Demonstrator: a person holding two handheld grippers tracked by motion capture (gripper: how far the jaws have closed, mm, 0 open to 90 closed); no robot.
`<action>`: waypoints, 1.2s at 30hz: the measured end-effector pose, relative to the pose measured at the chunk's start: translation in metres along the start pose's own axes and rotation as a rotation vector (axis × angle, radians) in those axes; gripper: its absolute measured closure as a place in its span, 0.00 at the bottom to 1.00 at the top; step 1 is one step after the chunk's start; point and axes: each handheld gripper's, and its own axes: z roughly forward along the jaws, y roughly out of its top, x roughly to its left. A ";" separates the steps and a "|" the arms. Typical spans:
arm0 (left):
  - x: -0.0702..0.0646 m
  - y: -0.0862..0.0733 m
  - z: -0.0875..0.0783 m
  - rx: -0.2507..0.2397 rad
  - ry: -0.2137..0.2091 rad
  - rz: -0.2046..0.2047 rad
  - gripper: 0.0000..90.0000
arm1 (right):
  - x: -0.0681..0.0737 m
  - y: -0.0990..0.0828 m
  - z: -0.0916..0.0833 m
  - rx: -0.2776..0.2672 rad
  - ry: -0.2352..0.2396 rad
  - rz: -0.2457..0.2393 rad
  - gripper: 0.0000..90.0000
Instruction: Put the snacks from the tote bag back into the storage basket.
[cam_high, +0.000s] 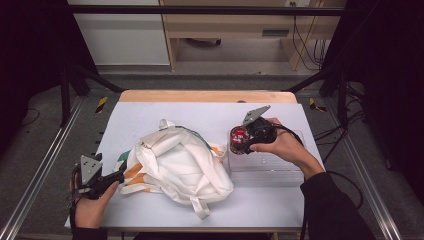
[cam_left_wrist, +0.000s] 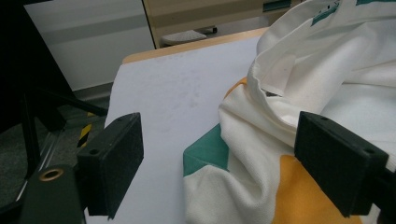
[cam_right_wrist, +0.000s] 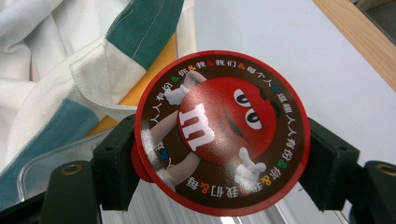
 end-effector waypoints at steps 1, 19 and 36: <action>0.000 0.000 0.000 0.000 -0.001 0.001 0.17 | 0.000 0.000 0.001 -0.001 0.001 -0.001 0.29; -0.001 0.000 0.001 0.003 -0.008 0.010 0.17 | 0.001 -0.006 0.012 0.021 0.009 0.008 0.29; -0.001 0.001 0.002 0.003 -0.012 0.014 0.17 | 0.001 -0.012 0.021 0.036 0.019 0.020 0.29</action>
